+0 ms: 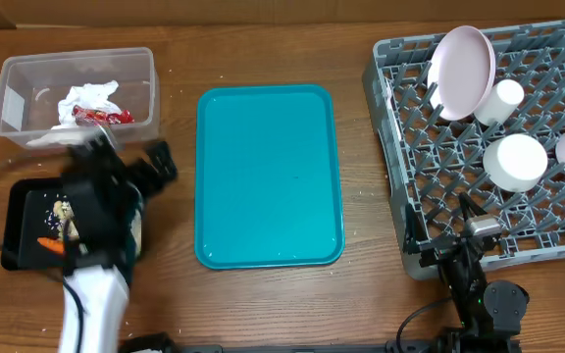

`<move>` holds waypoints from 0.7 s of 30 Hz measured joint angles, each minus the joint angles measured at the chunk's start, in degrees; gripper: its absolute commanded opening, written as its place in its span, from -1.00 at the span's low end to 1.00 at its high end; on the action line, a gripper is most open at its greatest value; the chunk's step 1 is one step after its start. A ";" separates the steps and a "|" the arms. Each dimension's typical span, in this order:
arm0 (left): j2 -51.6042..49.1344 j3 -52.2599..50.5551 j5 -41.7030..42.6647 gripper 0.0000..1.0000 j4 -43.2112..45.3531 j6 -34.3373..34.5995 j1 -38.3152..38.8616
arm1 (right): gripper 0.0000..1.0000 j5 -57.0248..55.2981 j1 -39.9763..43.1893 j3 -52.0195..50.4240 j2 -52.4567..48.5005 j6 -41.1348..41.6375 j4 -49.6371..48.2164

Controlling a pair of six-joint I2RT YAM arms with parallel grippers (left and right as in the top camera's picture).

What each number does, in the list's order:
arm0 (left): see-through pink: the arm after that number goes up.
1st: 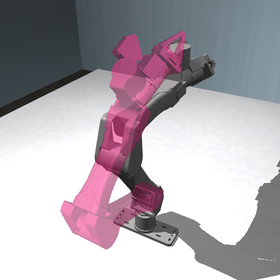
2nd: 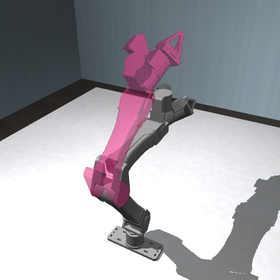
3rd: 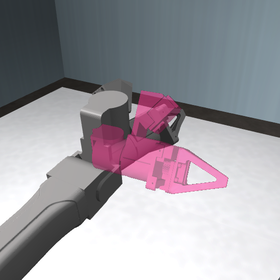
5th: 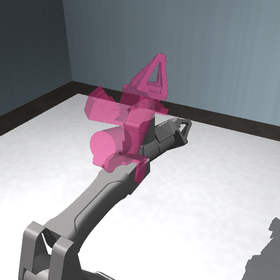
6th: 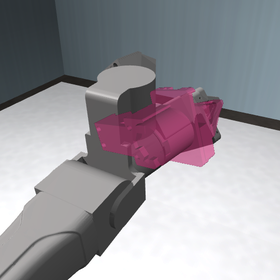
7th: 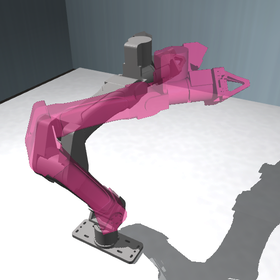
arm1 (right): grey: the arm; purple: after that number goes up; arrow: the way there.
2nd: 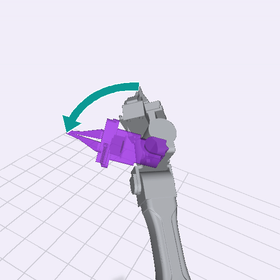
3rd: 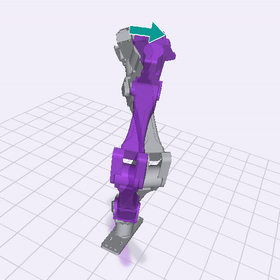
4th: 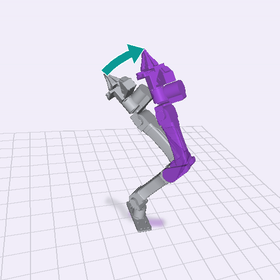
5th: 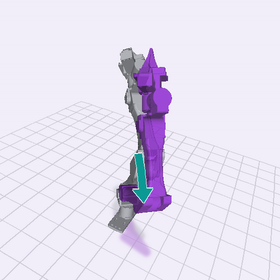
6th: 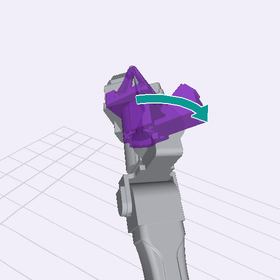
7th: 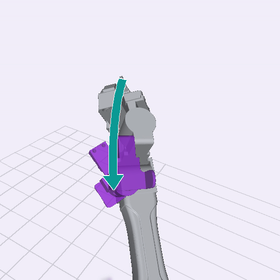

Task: Sort waste into correct bins and load items into the dishwasher rack

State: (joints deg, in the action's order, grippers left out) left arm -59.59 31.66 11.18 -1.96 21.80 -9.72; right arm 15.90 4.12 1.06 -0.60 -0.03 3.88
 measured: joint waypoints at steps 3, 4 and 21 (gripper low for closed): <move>9.18 -13.55 1.18 0.99 9.51 -2.60 0.04 | 1.00 0.04 0.02 0.00 0.00 -0.02 0.02; 11.78 -16.85 1.42 1.00 11.52 -3.10 0.07 | 1.00 0.07 0.02 0.00 0.04 0.02 0.02; 46.23 -31.19 2.10 1.00 -1.18 -11.17 0.98 | 1.00 0.22 0.02 0.00 -0.02 0.00 0.00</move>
State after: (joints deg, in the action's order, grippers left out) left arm -13.37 0.47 13.28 -3.14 10.63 -8.73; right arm 16.12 4.14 1.06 -0.62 -0.03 3.88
